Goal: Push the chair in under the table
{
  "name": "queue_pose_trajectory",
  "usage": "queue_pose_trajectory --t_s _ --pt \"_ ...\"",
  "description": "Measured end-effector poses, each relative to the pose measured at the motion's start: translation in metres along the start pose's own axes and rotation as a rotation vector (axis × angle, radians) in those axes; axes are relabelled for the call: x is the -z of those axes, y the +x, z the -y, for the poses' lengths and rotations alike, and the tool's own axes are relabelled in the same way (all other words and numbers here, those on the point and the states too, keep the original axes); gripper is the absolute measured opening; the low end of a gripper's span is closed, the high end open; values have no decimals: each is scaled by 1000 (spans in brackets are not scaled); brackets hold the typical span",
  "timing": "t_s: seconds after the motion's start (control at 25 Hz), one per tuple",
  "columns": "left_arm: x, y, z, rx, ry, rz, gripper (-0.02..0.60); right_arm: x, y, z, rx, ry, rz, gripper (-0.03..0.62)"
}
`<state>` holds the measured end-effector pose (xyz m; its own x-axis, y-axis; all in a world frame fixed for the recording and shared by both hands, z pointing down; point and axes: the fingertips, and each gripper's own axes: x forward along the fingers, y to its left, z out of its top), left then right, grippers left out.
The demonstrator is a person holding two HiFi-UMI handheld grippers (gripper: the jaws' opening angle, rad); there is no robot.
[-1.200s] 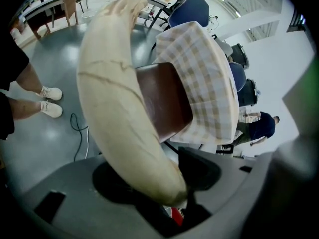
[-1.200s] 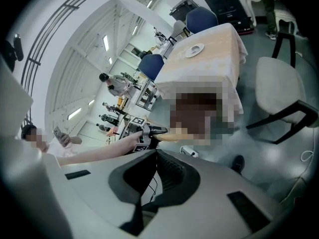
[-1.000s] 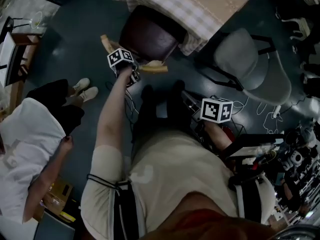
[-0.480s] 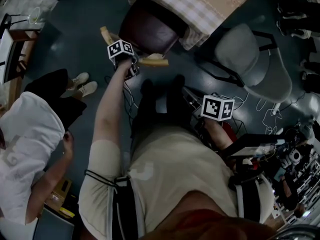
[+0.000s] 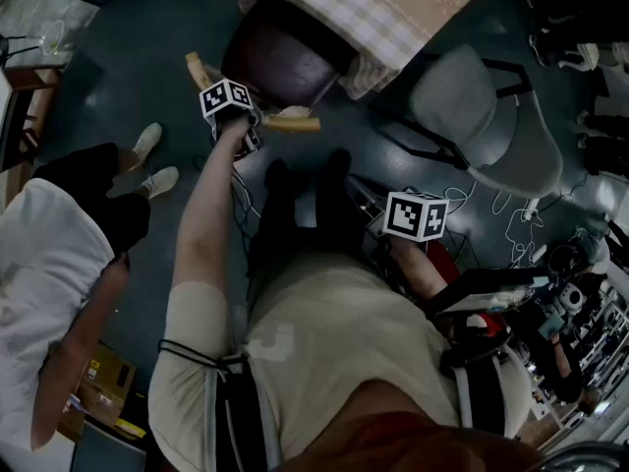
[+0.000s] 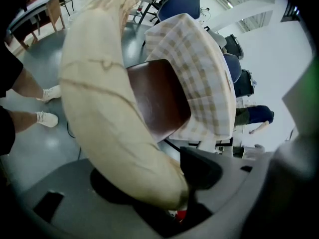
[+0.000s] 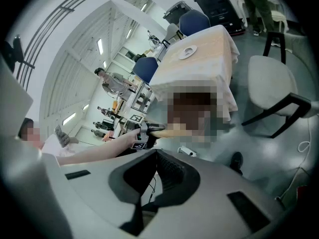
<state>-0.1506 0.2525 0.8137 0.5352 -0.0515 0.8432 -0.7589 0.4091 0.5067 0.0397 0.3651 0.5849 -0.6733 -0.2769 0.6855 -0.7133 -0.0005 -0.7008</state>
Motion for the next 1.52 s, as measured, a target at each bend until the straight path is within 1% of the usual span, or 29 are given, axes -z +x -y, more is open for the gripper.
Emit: queue_pose_trajectory --t_s 0.12,0.28,0.44,0.48,0.52,0.6,0.68,0.76,0.88,0.96,1.12,1.36,1.52 --pt "-4 1 1 1 -17 19 278 0 1 -1 -4 4 3 9" --pt "-11 5 -1 -9 -50 81 262 -1 -1 1 3 10 10 9" --pt "-18 5 -2 -17 -69 111 252 -1 1 5 3 10 14 9" --pt "-21 4 -3 -21 -86 128 246 -1 2 7 3 7 9 9" --pt "-22 3 -4 -23 -108 147 223 0 3 8 1 7 3 9" --pt "-16 7 -4 -19 -148 166 213 8 -3 12 2 29 -10 9" --pt "-2 15 2 -1 -183 161 209 16 -15 17 22 54 -14 9" --pt "1 15 5 25 -241 190 202 15 -17 17 30 60 -10 9" --pt "-29 1 -3 57 -323 297 198 0 2 9 -7 42 5 9" --pt "-44 -3 -8 64 -348 336 198 -7 12 11 -20 40 13 9" --pt "-25 5 -6 58 -358 308 195 4 1 19 9 61 9 9" --pt "-30 -4 -9 53 -404 351 192 1 2 10 0 50 11 9" --pt "-31 -5 -9 44 -385 336 192 -1 2 11 9 47 12 9"
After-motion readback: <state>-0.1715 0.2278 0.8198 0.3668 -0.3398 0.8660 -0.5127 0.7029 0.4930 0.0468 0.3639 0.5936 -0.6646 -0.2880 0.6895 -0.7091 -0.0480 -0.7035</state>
